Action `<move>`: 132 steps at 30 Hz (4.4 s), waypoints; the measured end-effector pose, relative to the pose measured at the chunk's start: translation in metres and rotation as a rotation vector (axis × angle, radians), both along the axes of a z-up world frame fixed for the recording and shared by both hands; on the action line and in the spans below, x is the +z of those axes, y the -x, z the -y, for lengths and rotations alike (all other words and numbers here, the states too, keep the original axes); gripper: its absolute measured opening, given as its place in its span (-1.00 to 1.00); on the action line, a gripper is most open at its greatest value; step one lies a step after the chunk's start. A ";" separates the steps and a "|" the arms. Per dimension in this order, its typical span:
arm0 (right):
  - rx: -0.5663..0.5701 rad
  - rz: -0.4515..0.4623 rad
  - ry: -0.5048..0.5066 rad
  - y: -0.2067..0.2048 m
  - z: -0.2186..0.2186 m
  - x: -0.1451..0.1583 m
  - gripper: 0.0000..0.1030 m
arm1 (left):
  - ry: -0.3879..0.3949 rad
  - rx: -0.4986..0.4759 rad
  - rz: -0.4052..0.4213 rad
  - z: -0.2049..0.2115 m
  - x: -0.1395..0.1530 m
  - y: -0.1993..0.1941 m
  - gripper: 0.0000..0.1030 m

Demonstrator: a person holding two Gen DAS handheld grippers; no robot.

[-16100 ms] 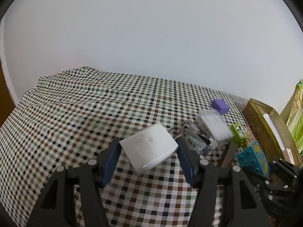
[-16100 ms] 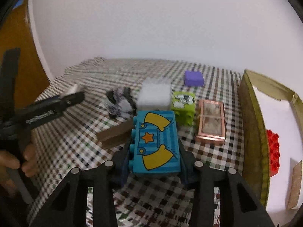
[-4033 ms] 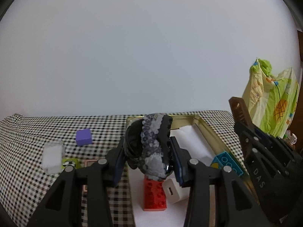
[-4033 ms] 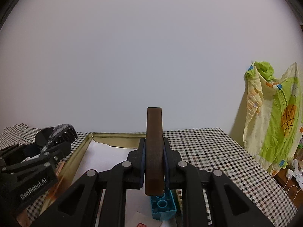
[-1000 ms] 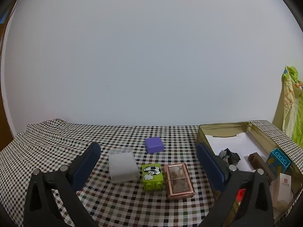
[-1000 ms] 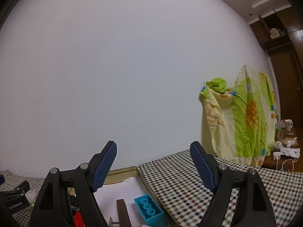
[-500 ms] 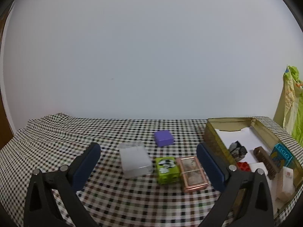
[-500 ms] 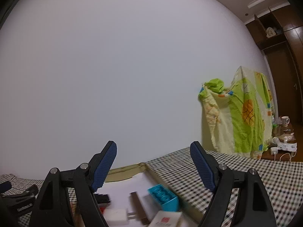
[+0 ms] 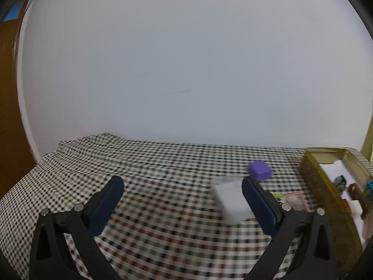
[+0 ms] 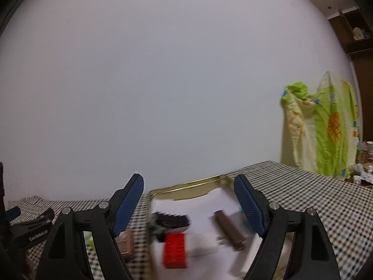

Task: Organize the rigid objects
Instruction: 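Grasp the green soccer-print Lego brick with the right tool, then grasp the clear plastic box with the left tool while the right tool lifts the green brick, then carry the green brick into the tray with the right tool while the left tool places the clear box there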

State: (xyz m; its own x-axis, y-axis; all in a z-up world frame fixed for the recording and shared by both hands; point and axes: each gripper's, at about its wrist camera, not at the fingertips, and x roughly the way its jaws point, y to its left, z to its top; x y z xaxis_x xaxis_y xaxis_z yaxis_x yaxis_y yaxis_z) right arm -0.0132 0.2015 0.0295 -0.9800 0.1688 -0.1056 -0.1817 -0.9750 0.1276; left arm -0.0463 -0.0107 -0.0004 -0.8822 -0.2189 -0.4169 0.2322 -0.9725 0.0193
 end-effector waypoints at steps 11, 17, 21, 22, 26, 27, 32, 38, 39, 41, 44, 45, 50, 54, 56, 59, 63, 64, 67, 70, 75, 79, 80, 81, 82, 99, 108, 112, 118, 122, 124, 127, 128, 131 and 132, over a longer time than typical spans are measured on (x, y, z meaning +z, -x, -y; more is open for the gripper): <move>0.178 0.181 -0.105 0.044 0.061 -0.013 0.22 | -0.031 0.093 0.072 0.049 -0.007 0.014 0.99; 0.258 0.226 -0.142 0.060 0.084 -0.017 -0.02 | -0.060 0.121 0.113 0.062 -0.012 0.017 0.99; 0.301 0.336 -0.149 0.082 0.092 -0.025 -0.12 | -0.051 0.121 0.119 0.062 -0.012 0.017 0.99; 0.319 0.370 -0.134 0.086 0.093 -0.029 -0.13 | -0.048 0.120 0.120 0.061 -0.012 0.017 0.99; 0.341 0.476 -0.082 0.107 0.087 -0.039 -0.22 | -0.044 0.122 0.132 0.062 -0.013 0.020 0.99; 0.343 0.489 -0.075 0.109 0.086 -0.040 -0.23 | -0.044 0.122 0.137 0.062 -0.014 0.020 0.99; 0.408 0.538 -0.055 0.118 0.086 -0.046 -0.23 | -0.048 0.121 0.150 0.060 -0.017 0.024 0.99; 0.453 0.641 -0.037 0.131 0.098 -0.053 -0.23 | -0.044 0.112 0.157 0.061 -0.019 0.022 0.99; 0.459 0.663 -0.030 0.135 0.098 -0.055 -0.23 | -0.044 0.111 0.158 0.061 -0.019 0.022 0.99; 0.462 0.712 -0.005 0.144 0.098 -0.062 -0.23 | -0.048 0.112 0.160 0.064 -0.020 0.023 0.99; 0.467 0.724 0.009 0.148 0.099 -0.063 -0.23 | -0.054 0.111 0.168 0.066 -0.021 0.026 0.99; 0.471 0.725 0.003 0.149 0.101 -0.063 -0.23 | -0.054 0.109 0.170 0.066 -0.022 0.027 0.99; 0.516 0.729 0.023 0.150 0.100 -0.065 -0.34 | -0.066 0.097 0.185 0.070 -0.026 0.033 0.99; 0.562 0.648 0.072 0.139 0.089 -0.056 -0.34 | -0.098 0.065 0.227 0.069 -0.031 0.038 0.99; 0.564 0.593 0.037 0.126 0.088 -0.048 -0.34 | -0.107 0.048 0.235 0.070 -0.033 0.039 0.99; 0.563 0.492 0.018 0.112 0.083 -0.032 -0.34 | -0.133 0.006 0.219 0.070 -0.034 0.040 0.99; 0.499 0.369 -0.003 0.091 0.065 -0.010 -0.34 | -0.160 -0.054 0.204 0.063 -0.034 0.044 0.99; 0.480 0.349 -0.018 0.087 0.062 -0.008 -0.34 | -0.159 -0.062 0.201 0.060 -0.034 0.045 0.99; 0.416 0.290 -0.077 0.077 0.054 -0.002 -0.34 | -0.134 -0.095 0.191 0.041 -0.032 0.051 0.99; 0.382 0.254 -0.109 0.070 0.050 0.002 -0.34 | -0.118 -0.125 0.213 0.018 -0.032 0.064 0.99; 0.363 0.250 -0.111 0.063 0.042 0.004 -0.34 | -0.154 -0.111 0.329 -0.008 -0.044 0.100 0.89; 0.358 0.268 -0.105 0.071 0.038 0.005 -0.34 | -0.198 -0.086 0.419 -0.011 -0.060 0.122 0.66; 0.357 0.271 -0.100 0.073 0.039 0.006 -0.34 | -0.200 -0.079 0.434 -0.011 -0.065 0.125 0.65; 0.358 0.272 -0.096 0.074 0.040 0.007 -0.34 | -0.192 -0.076 0.447 -0.013 -0.069 0.126 0.62; 0.360 0.272 -0.096 0.075 0.038 0.008 -0.34 | -0.177 -0.080 0.458 -0.014 -0.071 0.126 0.62; 0.351 0.292 -0.069 0.081 0.034 0.003 -0.34 | -0.275 -0.113 0.303 0.013 -0.055 0.089 0.05; 0.350 0.200 -0.079 0.069 0.030 0.013 -0.34 | -0.157 -0.105 0.055 -0.008 -0.021 0.043 0.05; 0.344 0.176 -0.094 0.065 0.029 0.015 -0.34 | -0.135 -0.107 0.043 -0.015 -0.019 0.037 0.05; 0.336 0.151 -0.100 0.061 0.022 0.019 -0.34 | -0.091 -0.099 0.012 -0.019 -0.016 0.027 0.05; 0.327 0.142 -0.098 0.059 0.015 0.021 -0.34 | -0.085 -0.100 0.004 -0.020 -0.014 0.021 0.05; 0.321 0.134 -0.102 0.058 0.010 0.022 -0.34 | -0.079 -0.105 0.004 -0.021 -0.013 0.020 0.05; 0.308 0.122 -0.110 0.056 0.004 0.024 -0.34 | -0.070 -0.112 0.001 -0.027 -0.012 0.018 0.05; 0.305 0.120 -0.112 0.055 0.001 0.024 -0.34 | -0.067 -0.114 0.000 -0.029 -0.012 0.018 0.05; 0.293 0.114 -0.116 0.054 -0.006 0.025 -0.34 | -0.068 -0.116 0.004 -0.033 -0.010 0.017 0.05; 0.289 0.114 -0.116 0.054 -0.009 0.025 -0.34 | -0.070 -0.115 0.004 -0.034 -0.010 0.016 0.05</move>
State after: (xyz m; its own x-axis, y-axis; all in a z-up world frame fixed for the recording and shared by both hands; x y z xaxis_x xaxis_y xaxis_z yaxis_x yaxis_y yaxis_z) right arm -0.0671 0.2105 0.0544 -0.9722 -0.0972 -0.2132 0.0980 -0.9952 0.0070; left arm -0.0628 0.0233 -0.0102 -0.8982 -0.0865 -0.4309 0.1190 -0.9917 -0.0490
